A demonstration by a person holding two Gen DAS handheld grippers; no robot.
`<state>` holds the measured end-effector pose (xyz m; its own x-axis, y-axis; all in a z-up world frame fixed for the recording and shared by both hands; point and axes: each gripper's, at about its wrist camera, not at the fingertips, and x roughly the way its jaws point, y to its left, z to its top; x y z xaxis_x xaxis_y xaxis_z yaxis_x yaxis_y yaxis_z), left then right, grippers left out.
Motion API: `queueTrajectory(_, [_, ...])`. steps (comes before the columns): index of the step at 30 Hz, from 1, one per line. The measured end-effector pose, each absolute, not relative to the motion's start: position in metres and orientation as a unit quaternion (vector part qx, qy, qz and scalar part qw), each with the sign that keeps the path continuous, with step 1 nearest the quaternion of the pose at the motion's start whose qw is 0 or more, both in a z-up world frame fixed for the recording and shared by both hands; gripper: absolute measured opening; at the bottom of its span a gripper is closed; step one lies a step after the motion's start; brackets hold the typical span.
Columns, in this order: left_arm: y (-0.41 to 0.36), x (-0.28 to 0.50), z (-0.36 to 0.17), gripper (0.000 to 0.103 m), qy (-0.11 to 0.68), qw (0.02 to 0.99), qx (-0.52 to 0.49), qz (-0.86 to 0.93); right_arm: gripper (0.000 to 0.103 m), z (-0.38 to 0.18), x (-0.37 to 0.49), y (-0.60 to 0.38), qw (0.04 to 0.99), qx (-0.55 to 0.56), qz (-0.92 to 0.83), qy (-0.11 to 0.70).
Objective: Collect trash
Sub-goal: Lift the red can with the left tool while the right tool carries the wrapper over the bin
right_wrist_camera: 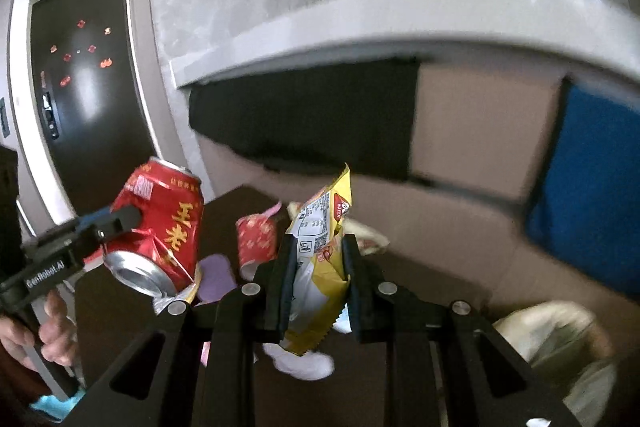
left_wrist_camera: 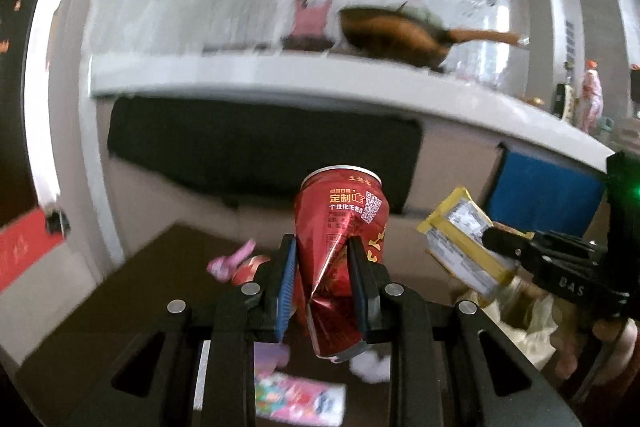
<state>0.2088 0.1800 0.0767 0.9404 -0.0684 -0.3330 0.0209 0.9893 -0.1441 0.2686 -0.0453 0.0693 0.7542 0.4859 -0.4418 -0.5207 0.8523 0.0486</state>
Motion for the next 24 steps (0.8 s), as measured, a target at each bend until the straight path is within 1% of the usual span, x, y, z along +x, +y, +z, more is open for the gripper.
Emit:
queueTrajectory(5, [0.134, 0.215, 0.106, 0.026, 0.146, 0.987, -0.057, -0.041, 0.02, 0.102, 0.249, -0.091, 0.956, -0.045, 0.225, 0.185])
queueTrajectory(11, [0.07, 0.225, 0.123, 0.026, 0.135, 0.987, -0.044, -0.074, 0.02, 0.123, 0.23, -0.154, 0.974, -0.051, 0.158, 0.154])
queueTrajectory(19, [-0.018, 0.237, 0.118, 0.026, 0.142, 0.98, -0.015, -0.138, 0.02, 0.119, 0.221, -0.219, 0.983, -0.041, 0.101, 0.149])
queueTrajectory(24, [-0.05, 0.248, 0.101, 0.026, 0.166, 0.973, -0.008, -0.163, 0.02, 0.104, 0.219, -0.248, 0.984, -0.03, 0.076, 0.16])
